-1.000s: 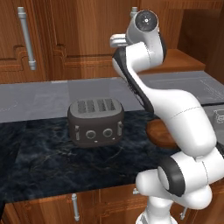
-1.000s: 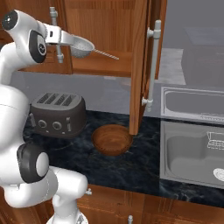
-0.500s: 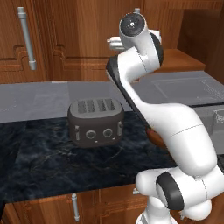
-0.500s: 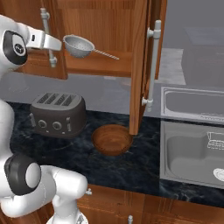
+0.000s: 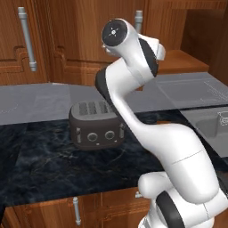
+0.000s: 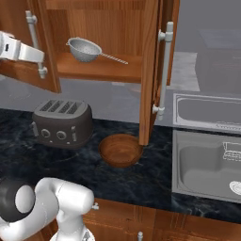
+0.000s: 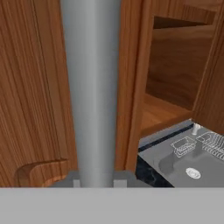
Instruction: Open the cabinet and setup a tea strainer by placing it in the bowl upright.
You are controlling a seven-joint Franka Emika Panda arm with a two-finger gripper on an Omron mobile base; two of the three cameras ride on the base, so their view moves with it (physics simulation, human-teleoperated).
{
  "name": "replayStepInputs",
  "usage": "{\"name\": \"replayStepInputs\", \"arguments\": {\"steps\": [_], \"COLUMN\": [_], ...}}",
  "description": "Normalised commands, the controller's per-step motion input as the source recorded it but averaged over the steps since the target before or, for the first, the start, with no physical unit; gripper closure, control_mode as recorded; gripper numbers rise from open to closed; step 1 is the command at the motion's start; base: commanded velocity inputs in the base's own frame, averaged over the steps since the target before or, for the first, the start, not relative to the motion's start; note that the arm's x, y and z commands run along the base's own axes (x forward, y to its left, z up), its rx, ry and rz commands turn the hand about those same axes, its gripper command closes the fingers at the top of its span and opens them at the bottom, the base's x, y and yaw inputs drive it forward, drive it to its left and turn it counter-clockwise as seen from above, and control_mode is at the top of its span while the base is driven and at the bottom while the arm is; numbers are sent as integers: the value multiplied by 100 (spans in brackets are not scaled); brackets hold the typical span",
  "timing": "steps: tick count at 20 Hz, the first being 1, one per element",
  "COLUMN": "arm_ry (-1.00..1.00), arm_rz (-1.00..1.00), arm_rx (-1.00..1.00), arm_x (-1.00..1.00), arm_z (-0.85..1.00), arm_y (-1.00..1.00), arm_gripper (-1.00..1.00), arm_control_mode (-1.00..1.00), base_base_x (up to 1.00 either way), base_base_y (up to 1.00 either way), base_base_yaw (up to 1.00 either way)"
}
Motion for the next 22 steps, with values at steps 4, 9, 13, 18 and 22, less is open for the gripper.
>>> {"name": "replayStepInputs", "arguments": {"steps": [4,9,13,18,22], "arm_ry": [-7,-7,-5,-2,0], "arm_rz": [-6,0,0,0,0], "arm_rx": [0,0,0,0,-1], "arm_x": [-87,-80,-78,-60,-48], "arm_z": [0,0,0,0,0], "arm_y": [25,45,50,47,48], "arm_gripper": [100,100,100,100,100], "arm_control_mode": [-100,-100,-100,-100,-100], "base_base_x": [0,0,0,0,0], "base_base_y": [0,0,0,0,0], "base_base_yaw": [0,0,0,0,0]}}
